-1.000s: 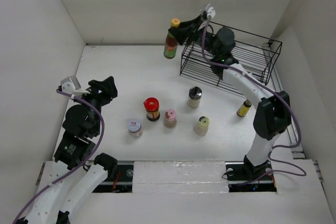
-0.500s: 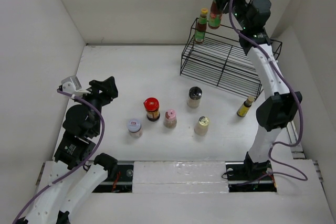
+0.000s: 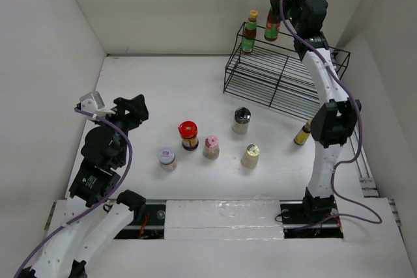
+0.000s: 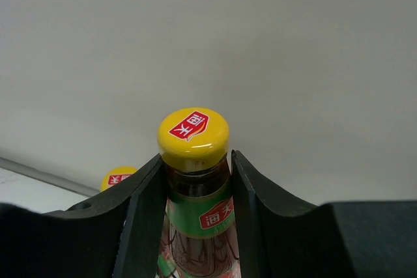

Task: Organize the condiment bottles

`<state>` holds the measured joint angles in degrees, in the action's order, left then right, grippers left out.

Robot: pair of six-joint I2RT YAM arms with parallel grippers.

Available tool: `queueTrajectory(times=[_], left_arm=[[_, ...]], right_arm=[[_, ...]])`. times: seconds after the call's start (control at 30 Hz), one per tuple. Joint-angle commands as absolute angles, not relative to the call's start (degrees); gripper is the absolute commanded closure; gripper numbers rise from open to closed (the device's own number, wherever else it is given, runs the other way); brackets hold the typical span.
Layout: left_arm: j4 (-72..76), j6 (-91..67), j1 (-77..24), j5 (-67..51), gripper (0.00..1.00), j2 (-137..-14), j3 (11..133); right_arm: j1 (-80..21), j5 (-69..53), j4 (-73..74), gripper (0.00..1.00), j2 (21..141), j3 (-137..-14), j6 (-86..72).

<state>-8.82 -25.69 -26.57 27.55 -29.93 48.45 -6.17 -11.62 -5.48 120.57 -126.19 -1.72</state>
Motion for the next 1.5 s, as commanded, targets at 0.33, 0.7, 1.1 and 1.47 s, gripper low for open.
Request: queueTrajectory(times=[0.33,0.7,1.1,1.47], left_arm=[[-5.80,-24.96,-26.63,27.33,0.34,-30.76,48.43],[-5.80,-24.96,-26.63,26.28,0.34,-31.29,48.43],[-5.80,-24.96,-26.63,25.75,0.33,-30.24,48.43],[-7.03,-24.96,-26.63,25.75,0.19,-31.29,49.04]], right_arm=[[-6.77,-10.02,-24.35,0.88,114.70,-114.17,-3.25],[-6.77,-8.96,-33.48,0.45,110.04,-98.62,-5.19],[-11.41,-6.59,-22.97,0.26,93.27,-88.26,-0.98],[-34.61,-19.41,-1.07,0.27,87.80,-71.64,4.21]])
